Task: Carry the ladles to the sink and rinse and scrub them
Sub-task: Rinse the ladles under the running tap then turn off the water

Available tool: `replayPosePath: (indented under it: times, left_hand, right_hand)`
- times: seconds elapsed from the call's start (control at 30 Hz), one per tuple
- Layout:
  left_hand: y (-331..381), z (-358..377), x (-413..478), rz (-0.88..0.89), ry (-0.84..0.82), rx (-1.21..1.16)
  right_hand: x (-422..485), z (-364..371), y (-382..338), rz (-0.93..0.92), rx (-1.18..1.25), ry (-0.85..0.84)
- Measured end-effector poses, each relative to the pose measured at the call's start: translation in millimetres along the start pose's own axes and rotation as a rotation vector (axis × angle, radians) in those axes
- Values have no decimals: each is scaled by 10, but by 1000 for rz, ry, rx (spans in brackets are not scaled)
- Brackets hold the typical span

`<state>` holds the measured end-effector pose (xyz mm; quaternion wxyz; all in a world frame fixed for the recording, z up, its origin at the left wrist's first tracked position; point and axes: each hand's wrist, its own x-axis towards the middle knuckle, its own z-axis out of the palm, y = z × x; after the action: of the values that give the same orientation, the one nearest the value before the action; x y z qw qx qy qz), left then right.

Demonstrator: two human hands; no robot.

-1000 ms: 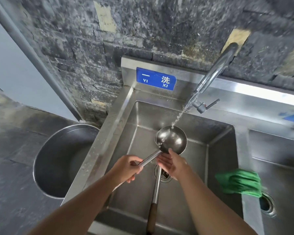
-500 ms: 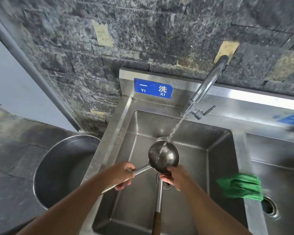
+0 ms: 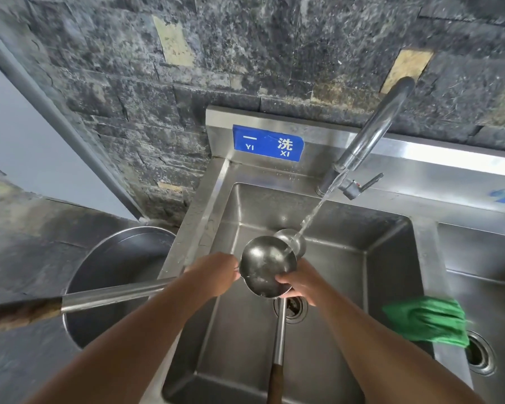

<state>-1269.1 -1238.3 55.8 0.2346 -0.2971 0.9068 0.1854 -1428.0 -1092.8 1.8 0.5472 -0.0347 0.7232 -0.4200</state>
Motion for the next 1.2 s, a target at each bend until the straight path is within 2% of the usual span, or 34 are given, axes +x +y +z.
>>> replayPosePath:
  times: [0.07, 0.2, 0.33, 0.43, 0.47, 0.67, 0.73, 0.83, 0.9, 0.97, 1.03, 1.1, 1.2]
  left_hand:
    - [-58, -61, -2, 21, 58, 24]
    - [-116, -34, -52, 78, 147, 169]
    - [-22, 136, -70, 150, 208, 217]
    - [114, 242, -77, 162, 206, 163]
    - [141, 259, -87, 150, 221, 144]
    - [235, 211, -135, 138, 312, 54]
    - [279, 183, -127, 138, 321, 36]
    - [315, 137, -83, 119, 334, -34]
    - [338, 99, -34, 105, 305, -50]
    - [359, 75, -1, 98, 265, -84]
    - [370, 72, 9, 94, 229, -107]
    - [366, 71, 16, 93, 209, -107]
    - [397, 52, 33, 113, 210, -29]
  right_hand:
    - [13, -28, -140, -41, -89, 18]
    - [-33, -33, -397, -128, -502, 2]
    - [-158, 126, -531, -486, -846, -139]
    - [-210, 192, -539, -585, -1092, -232]
    - [-207, 165, -533, -587, -1107, -237]
    - [-200, -101, -566, -358, -491, -214]
    - [-182, -220, -520, -223, -276, -184]
    - [-175, -370, -319, 31, 231, -75]
    - [-141, -362, -187, -56, 388, 71]
    - [-190, -298, -98, -327, 260, 223]
    - [-302, -295, -79, -571, -75, 239]
    - [-332, -408, -186, -643, -420, 214]
    - [-277, -422, -525, -627, -1004, 134]
